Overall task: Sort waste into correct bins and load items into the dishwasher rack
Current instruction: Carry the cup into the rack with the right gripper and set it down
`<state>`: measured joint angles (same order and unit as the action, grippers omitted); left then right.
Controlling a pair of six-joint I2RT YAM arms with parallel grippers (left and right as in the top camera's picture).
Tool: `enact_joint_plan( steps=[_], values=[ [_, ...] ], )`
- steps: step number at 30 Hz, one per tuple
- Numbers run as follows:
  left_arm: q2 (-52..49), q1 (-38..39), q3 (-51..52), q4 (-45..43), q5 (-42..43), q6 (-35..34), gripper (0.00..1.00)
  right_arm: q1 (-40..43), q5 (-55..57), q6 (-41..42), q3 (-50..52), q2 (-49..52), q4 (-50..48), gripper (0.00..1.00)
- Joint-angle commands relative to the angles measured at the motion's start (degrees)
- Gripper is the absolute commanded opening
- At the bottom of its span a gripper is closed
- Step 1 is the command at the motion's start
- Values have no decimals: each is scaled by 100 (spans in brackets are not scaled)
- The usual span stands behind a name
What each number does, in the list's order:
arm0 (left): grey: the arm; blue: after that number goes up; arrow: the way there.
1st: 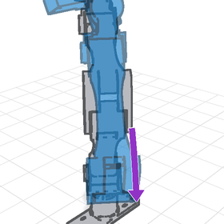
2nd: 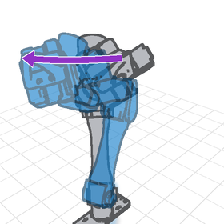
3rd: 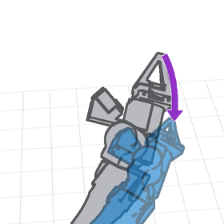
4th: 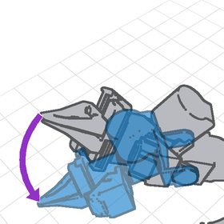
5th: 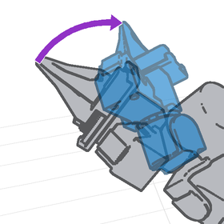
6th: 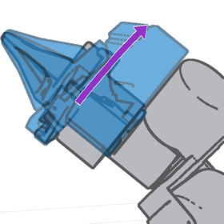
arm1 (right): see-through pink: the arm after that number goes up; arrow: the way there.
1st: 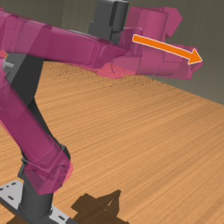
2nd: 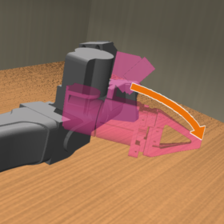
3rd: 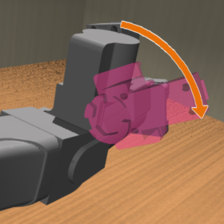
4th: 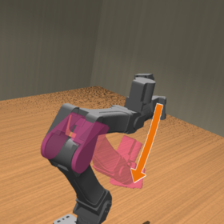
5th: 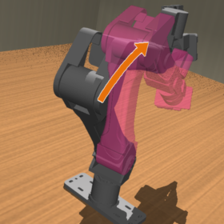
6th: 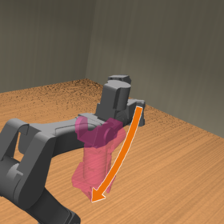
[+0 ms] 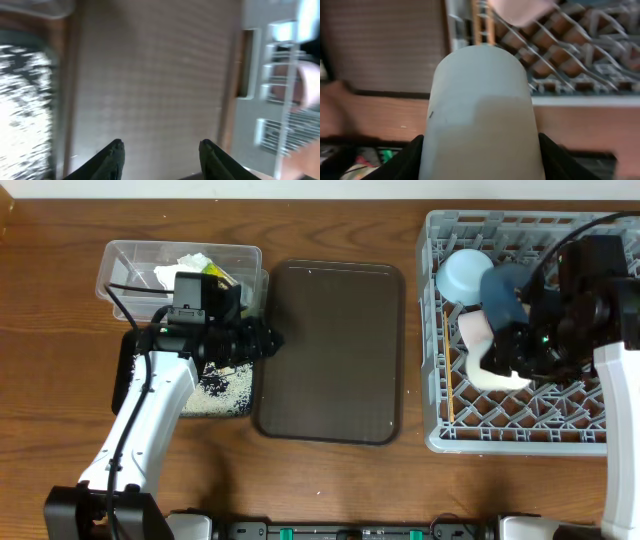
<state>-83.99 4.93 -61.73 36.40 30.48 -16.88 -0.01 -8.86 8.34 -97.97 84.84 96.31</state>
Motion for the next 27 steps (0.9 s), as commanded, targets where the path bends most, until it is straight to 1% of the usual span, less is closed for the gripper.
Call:
enact_joint_plan(
  steps=[1,6,11,14,20,25,27],
  values=[
    [39,-9,-24,107,-767,31,51,31,544,240,129,68,50,30],
    [39,-9,-20,133,-785,57,52,26,540,293,741,68,-103,32],
    [39,-9,-20,129,-785,57,52,-17,417,365,1672,68,-763,31],
    [39,-9,-20,129,-785,57,52,-20,190,361,2065,68,-1141,31],
    [39,-9,-20,129,-785,55,52,-133,111,361,2288,68,-1349,30],
    [39,-9,-20,151,-785,55,52,-195,114,365,2363,70,-1469,34],
    [39,-9,-20,181,-785,55,52,-195,114,369,2446,70,-1569,33]
  ],
)
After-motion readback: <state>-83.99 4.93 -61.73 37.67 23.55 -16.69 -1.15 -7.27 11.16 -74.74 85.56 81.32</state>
